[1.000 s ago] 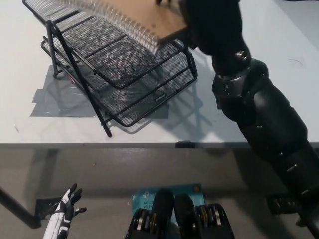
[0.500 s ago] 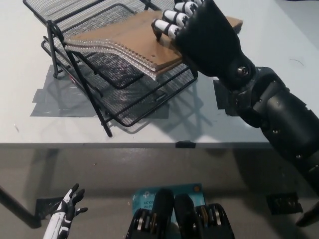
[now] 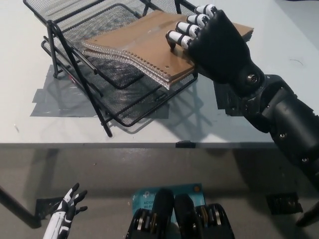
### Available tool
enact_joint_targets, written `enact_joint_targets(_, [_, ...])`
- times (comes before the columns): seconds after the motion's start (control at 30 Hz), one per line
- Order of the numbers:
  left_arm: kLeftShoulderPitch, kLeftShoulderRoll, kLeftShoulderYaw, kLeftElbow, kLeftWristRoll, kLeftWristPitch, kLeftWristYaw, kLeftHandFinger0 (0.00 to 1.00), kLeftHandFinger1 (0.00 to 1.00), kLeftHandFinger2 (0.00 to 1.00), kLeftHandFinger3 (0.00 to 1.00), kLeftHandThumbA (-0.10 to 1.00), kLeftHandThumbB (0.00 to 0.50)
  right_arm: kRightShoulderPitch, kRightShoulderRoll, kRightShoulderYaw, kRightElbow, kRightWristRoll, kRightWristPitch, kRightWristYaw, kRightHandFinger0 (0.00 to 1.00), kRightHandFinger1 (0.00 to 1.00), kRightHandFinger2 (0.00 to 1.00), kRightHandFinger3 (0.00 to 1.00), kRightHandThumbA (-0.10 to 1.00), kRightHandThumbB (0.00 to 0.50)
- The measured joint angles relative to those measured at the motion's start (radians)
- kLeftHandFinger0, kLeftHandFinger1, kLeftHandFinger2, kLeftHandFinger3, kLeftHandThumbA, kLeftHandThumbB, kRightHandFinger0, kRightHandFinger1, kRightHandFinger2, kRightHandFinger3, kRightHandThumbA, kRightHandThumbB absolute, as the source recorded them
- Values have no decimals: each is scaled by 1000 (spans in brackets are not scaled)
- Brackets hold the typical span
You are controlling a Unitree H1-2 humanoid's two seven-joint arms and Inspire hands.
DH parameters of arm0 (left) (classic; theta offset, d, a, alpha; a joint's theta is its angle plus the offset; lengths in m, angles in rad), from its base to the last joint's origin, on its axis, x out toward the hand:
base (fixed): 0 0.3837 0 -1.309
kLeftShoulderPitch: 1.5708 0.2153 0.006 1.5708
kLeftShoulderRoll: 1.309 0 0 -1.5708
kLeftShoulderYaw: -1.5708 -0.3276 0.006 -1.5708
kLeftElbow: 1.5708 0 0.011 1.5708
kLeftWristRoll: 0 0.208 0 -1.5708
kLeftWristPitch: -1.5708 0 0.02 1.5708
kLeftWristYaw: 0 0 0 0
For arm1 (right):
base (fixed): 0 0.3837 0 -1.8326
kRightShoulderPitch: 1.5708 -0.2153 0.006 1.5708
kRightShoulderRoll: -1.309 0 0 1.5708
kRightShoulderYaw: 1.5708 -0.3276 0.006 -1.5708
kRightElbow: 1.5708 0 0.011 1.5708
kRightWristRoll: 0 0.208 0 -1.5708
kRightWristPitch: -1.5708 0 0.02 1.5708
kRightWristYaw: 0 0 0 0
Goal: A person hands a notebook to the robot and the robot grabs it with its right hand and places it in the file tray kept in the centre of the desk infront of it.
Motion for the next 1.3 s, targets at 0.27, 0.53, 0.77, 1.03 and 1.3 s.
enact_joint_targets(0.27, [-1,1,0,7,-3,-1,-3,814,918,872,1000,1000,292,-27,21,4,74,-11,2,-1,0,0,1,166,698,0])
enact_joint_targets(0.53, [-2,4,0,9,-1,-11,-3,780,889,847,1000,1000,284,-110,115,-1,235,-16,19,-65,0,0,56,32,631,0])
enact_joint_targets(0.77, [-2,3,-1,8,-1,-10,-3,781,917,850,1000,1000,316,-177,229,-29,436,1,52,-145,0,0,192,256,613,0])
enact_joint_targets(1.03, [-4,3,-1,5,7,-10,-2,707,852,803,1000,1000,315,-226,298,-30,673,20,57,-245,0,0,198,425,606,0])
enact_joint_targets(1.3, [-5,3,0,-8,11,-10,-2,748,856,789,1000,1000,330,-283,306,40,838,24,55,-321,0,0,102,134,653,0])
